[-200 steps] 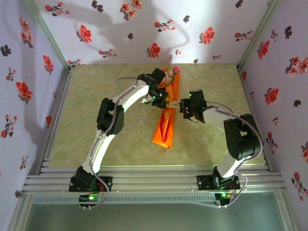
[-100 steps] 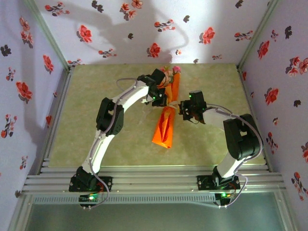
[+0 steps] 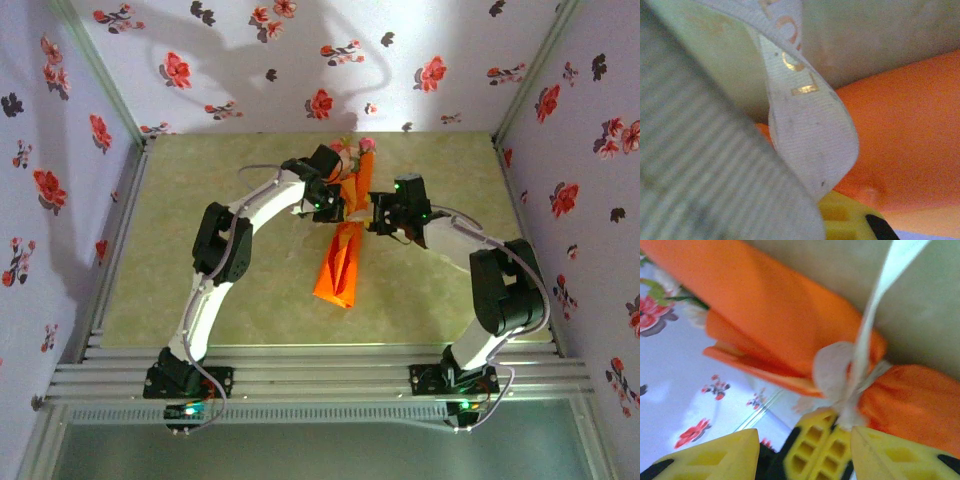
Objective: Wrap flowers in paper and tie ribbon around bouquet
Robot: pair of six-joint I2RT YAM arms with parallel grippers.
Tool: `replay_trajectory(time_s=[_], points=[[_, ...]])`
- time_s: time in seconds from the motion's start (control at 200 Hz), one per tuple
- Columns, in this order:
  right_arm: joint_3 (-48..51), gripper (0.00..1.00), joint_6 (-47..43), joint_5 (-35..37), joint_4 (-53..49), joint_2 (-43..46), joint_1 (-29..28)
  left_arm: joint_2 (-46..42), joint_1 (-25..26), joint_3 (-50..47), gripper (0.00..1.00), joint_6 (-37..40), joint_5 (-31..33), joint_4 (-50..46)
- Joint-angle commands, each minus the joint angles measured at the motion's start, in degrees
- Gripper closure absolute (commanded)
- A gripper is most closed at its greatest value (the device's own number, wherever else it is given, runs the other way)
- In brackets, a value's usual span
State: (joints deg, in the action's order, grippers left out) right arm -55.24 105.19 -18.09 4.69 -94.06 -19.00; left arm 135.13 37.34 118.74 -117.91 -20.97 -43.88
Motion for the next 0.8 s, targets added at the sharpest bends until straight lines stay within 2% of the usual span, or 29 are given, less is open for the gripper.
replay_trajectory(time_s=[0.0, 0.16, 0.28, 0.46, 0.705, 0.795], points=[[-3.17, 0.49, 3.04, -1.11, -0.82, -1.45, 0.63, -2.7, -0.16, -0.63, 1.0, 2.6, 1.5, 0.29], [-2.58, 0.54, 4.74, -2.37, 0.96, -2.84, 0.9, -3.31, -0.6, -1.62, 1.0, 3.4, 1.91, 2.1], [-1.36, 0.52, 4.69, -2.34, 0.81, -2.42, 1.35, -2.86, -0.52, -1.4, 1.0, 3.95, 0.62, 3.23], [-3.35, 0.5, 5.12, -6.63, 2.01, -6.8, 1.77, -3.42, -0.57, -1.57, 1.0, 4.96, 0.33, 3.62], [-3.62, 0.49, 5.18, -5.74, 2.72, -9.54, 2.45, -4.08, -0.58, -2.07, 1.0, 6.02, 0.34, 4.12], [-4.78, 0.51, 5.63, -5.69, 4.16, -11.06, 2.63, -4.2, -0.59, -2.28, 1.0, 6.1, 0.12, 4.41]])
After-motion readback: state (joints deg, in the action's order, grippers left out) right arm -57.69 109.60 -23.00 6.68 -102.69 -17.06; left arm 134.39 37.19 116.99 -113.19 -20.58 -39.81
